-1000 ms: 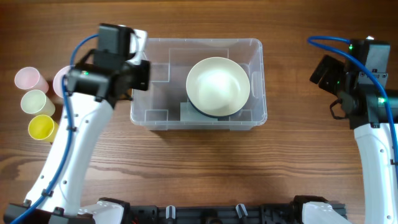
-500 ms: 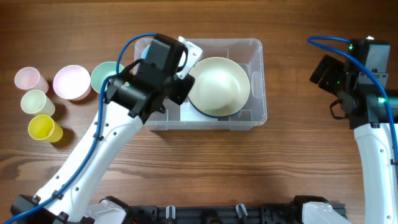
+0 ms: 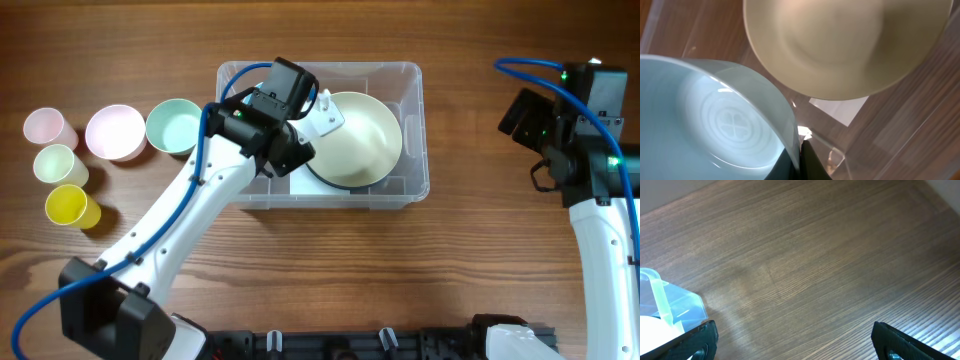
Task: Pack container
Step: 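Lift the light blue bowl and carry it right into the container, then lower the light blue bowl beside the cream bowl, release, withdraw left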
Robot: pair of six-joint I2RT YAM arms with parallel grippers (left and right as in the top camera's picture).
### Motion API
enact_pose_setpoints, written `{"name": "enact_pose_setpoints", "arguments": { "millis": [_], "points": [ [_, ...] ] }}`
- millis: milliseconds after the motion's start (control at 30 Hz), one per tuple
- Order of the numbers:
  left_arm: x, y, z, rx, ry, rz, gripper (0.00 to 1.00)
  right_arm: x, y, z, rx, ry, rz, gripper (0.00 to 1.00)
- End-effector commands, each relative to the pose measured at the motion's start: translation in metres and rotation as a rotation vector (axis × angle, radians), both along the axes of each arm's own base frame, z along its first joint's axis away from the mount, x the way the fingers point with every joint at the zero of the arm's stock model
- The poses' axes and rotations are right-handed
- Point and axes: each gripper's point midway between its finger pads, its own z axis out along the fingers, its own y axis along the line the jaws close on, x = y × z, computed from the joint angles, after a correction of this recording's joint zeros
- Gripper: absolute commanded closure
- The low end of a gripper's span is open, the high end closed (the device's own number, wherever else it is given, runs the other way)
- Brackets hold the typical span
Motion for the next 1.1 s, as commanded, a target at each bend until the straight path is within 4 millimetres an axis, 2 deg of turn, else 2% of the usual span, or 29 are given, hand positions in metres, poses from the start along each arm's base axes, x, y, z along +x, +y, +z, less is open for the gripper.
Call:
{"name": "enact_pose_setpoints", "arguments": {
  "millis": [0,233,433,800,1067],
  "points": [
    [0.005,0.002,-0.004,0.062,-0.012,-0.155,0.96,0.0,-0.004,0.006,-0.01,-0.017,-0.022,0.0],
    [0.019,0.027,-0.015,0.028,0.031,-0.104,0.96,0.0,-0.004,0.006,-0.01,-0.017,-0.022,0.0],
    [0.024,0.033,-0.022,-0.069,0.076,-0.125,0.96,0.0,-0.004,0.006,-0.01,-0.017,-0.022,0.0],
    [0.028,0.031,-0.058,-0.027,0.142,-0.216,0.96,0.0,-0.004,0.006,-0.01,-0.017,-0.022,0.0],
    [0.048,0.025,-0.078,-0.033,0.114,-0.216,0.96,0.0,-0.004,0.006,-0.01,-0.017,-0.022,0.0]
  ]
}}
